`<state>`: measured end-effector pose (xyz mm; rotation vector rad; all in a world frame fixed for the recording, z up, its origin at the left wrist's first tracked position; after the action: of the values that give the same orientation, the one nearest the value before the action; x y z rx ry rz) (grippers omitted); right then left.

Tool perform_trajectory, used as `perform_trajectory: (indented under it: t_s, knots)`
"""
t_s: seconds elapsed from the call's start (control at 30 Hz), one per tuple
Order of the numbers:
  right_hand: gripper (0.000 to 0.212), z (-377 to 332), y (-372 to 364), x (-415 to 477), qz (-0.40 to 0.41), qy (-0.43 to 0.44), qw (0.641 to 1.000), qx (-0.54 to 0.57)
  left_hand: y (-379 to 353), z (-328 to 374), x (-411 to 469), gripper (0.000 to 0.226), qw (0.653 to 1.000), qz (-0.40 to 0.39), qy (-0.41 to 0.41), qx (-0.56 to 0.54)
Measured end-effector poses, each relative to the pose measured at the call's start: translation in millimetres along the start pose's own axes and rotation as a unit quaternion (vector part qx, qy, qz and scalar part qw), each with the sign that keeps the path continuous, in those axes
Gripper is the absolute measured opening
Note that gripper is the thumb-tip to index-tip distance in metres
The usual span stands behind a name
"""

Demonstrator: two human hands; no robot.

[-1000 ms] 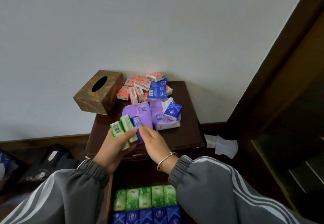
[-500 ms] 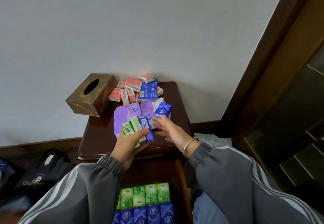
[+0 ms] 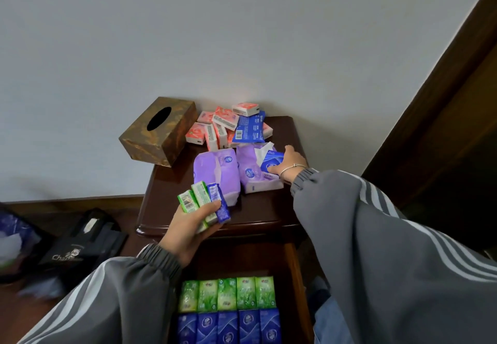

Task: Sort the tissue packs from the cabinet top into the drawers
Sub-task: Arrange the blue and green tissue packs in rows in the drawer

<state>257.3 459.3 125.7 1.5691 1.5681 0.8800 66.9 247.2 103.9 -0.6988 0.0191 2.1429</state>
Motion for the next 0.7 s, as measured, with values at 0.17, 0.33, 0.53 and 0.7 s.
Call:
perform_trajectory:
  t_s: [0.17, 0.33, 0.53, 0.7]
  knots:
    - [0.072, -0.2, -0.7, 2.4, 0.064, -0.013, 0.992, 0.111, 16.8, -5.0, -1.8, 0.045, 1.000, -0.004, 0.005, 0.000]
    - [0.051, 19.8, 22.8, -25.5, 0.113, -0.121, 0.905, 0.391, 27.3, -10.4, -15.1, 0.048, 1.000, -0.019, 0.014, -0.011]
    - [0.041, 20.0, 35.5, -131.7, 0.009, -0.039, 0.895, 0.443, 30.0, -36.1, -52.1, 0.060, 0.998, -0.044, 0.025, 0.023]
    - [0.025, 48.1, -17.2, -213.6, -0.098, -0.027, 0.924, 0.368, 20.4, -81.5, -86.1, 0.066, 0.995, -0.057, 0.037, 0.078]
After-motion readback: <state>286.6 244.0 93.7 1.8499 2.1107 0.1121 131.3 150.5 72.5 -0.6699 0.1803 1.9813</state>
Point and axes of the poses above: each hand's wrist, its own x-axis towards the middle knuckle, its own y-axis out of the back of the hand, z = x × y, the point moved 10 cm from there along x, towards the middle knuckle, and after that the axes turned 14 degrees about z, right-handed, at the moved point
